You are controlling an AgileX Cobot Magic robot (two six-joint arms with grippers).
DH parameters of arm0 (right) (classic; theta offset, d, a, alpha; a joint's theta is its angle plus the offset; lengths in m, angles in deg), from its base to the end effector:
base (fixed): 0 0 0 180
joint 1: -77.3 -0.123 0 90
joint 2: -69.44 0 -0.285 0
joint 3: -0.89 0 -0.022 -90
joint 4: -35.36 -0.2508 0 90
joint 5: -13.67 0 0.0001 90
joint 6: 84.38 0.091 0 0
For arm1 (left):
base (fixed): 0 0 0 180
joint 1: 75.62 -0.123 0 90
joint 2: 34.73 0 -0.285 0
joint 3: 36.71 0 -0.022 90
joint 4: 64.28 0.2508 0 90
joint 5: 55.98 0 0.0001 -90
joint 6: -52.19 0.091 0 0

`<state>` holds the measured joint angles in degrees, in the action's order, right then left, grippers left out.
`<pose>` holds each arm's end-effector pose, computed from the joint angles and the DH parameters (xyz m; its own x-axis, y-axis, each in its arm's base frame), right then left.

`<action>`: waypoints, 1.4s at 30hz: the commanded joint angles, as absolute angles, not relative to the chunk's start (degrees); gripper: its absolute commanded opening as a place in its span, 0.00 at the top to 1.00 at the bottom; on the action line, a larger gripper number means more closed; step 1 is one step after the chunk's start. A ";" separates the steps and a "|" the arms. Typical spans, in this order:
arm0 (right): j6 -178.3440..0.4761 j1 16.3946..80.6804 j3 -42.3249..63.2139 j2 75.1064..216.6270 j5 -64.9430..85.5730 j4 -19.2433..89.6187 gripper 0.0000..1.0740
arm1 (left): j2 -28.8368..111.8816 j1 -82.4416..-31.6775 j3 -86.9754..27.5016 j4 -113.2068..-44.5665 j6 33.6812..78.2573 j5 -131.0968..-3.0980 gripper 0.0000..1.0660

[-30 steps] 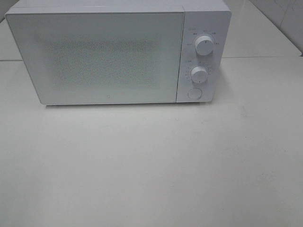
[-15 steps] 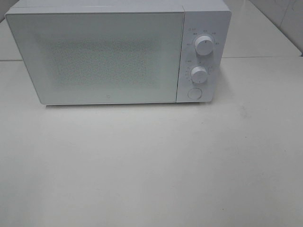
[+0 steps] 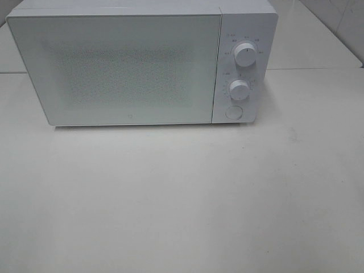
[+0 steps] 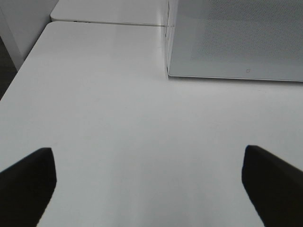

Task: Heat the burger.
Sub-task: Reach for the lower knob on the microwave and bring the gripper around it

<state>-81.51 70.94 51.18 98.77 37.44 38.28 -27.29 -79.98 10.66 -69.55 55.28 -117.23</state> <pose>0.0825 0.0073 0.3083 -0.2300 -0.0222 -0.9729 -0.0901 0.9959 -0.0014 -0.0082 -0.0080 0.2826 -0.4365 -0.0237 -0.8994 0.0006 0.9996 -0.0266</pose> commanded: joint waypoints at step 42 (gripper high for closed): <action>-88.05 71.05 57.54 154.23 -35.55 30.09 0.30 | -28.49 -80.04 10.83 -69.66 55.17 -117.35 0.06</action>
